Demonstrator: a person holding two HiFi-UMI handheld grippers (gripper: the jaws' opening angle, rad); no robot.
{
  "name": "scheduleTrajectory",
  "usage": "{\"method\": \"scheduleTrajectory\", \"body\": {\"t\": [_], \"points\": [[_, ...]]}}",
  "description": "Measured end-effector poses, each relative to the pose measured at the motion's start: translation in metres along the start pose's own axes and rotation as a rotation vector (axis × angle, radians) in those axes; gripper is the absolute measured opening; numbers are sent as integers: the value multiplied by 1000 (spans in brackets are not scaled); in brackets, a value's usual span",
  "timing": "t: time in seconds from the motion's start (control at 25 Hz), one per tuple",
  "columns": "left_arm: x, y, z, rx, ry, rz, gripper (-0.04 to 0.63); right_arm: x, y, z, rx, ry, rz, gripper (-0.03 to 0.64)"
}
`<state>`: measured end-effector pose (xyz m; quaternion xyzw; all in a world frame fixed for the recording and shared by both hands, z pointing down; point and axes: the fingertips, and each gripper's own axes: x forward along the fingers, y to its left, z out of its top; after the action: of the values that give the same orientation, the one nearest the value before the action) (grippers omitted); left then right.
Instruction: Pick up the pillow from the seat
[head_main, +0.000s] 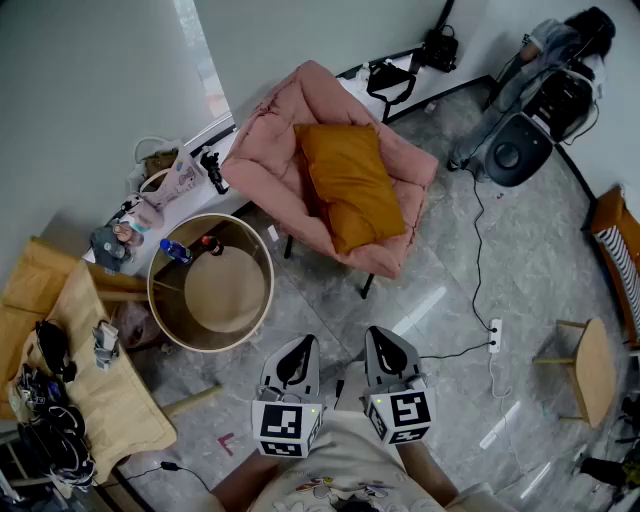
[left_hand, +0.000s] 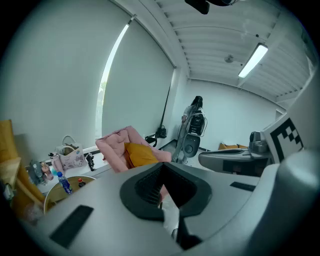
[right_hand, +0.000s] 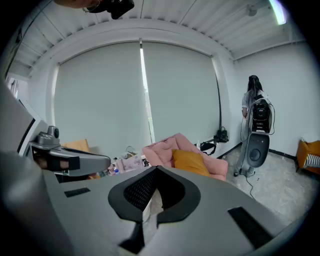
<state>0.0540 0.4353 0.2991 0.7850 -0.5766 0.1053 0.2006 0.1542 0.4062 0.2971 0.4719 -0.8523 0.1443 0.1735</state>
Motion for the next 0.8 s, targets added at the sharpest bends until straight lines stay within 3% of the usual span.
{"method": "scheduleTrajectory", "body": {"t": [0.16,0.28,0.48,0.6,0.8], "points": [[-41,41,-4,20,-23,-2,5,-6,70,-4,3,-5,-4,18],[-60,48,-5,24,-39,-14,5,-22,89,4,-33,-29,-16,18],[-80,27,0,20,-68,-33,5,-44,81,9,-12,-67,-31,18],[-79,11,-5,1,-51,-46,5,-52,76,16,35,-119,-5,18],[-76,-38,-24,37,16,-93,5,-92,59,5,65,-144,-3,18]]}}
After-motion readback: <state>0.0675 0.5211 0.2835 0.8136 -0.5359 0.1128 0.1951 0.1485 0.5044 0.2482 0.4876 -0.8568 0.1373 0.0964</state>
